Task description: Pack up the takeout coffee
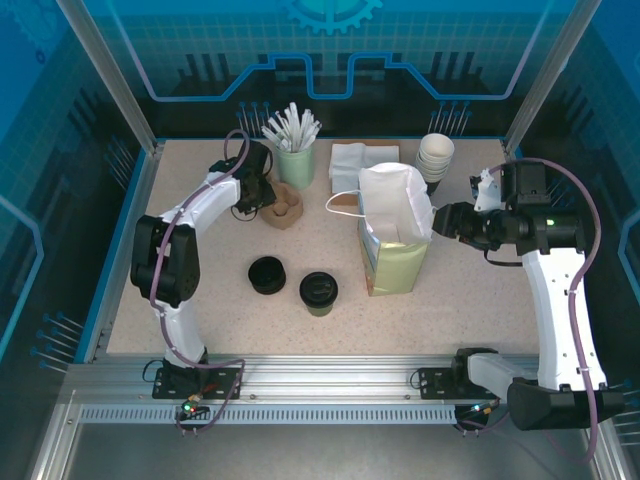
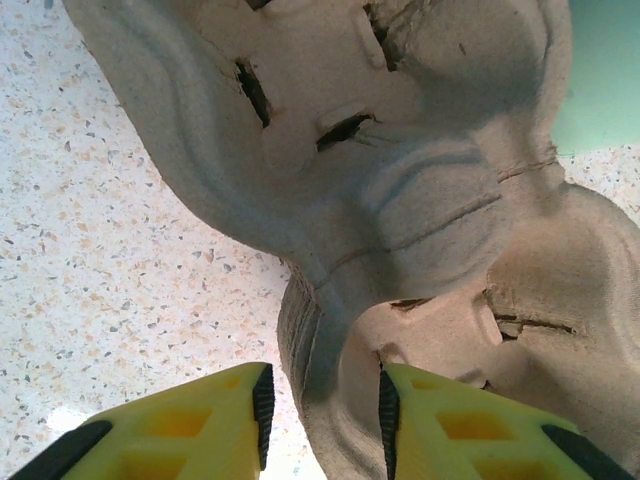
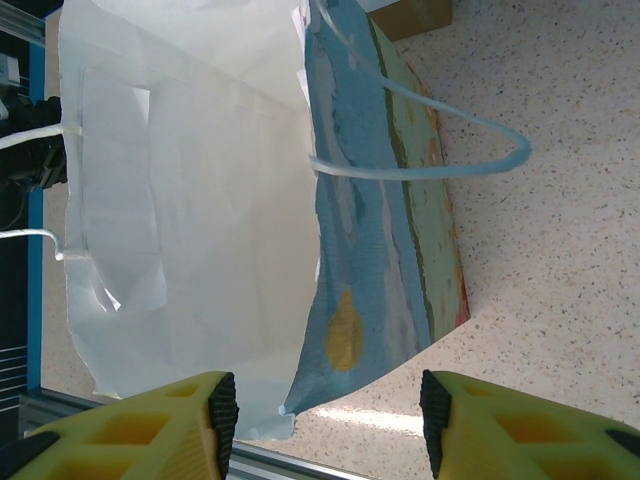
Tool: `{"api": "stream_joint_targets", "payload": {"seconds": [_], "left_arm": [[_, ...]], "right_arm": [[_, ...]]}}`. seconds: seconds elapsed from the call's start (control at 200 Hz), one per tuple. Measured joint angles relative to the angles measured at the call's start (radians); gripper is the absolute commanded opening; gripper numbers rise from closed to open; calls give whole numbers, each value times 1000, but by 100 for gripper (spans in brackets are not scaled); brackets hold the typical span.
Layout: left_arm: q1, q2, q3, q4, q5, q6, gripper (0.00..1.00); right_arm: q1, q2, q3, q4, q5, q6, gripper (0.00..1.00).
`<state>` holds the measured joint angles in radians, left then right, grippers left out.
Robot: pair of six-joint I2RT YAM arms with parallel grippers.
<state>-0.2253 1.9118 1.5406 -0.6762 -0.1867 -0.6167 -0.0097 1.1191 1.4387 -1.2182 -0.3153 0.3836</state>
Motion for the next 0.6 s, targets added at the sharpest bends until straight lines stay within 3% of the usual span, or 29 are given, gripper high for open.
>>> {"api": "stream_joint_targets", "payload": {"seconds": [0.24, 0.6], "left_arm": [[0, 0, 7, 1, 0, 15, 29], [0, 0, 7, 7, 1, 17, 32]], "right_arm": [[0, 0, -13, 7, -3, 0, 54], [0, 0, -20, 8, -3, 0, 55]]}}
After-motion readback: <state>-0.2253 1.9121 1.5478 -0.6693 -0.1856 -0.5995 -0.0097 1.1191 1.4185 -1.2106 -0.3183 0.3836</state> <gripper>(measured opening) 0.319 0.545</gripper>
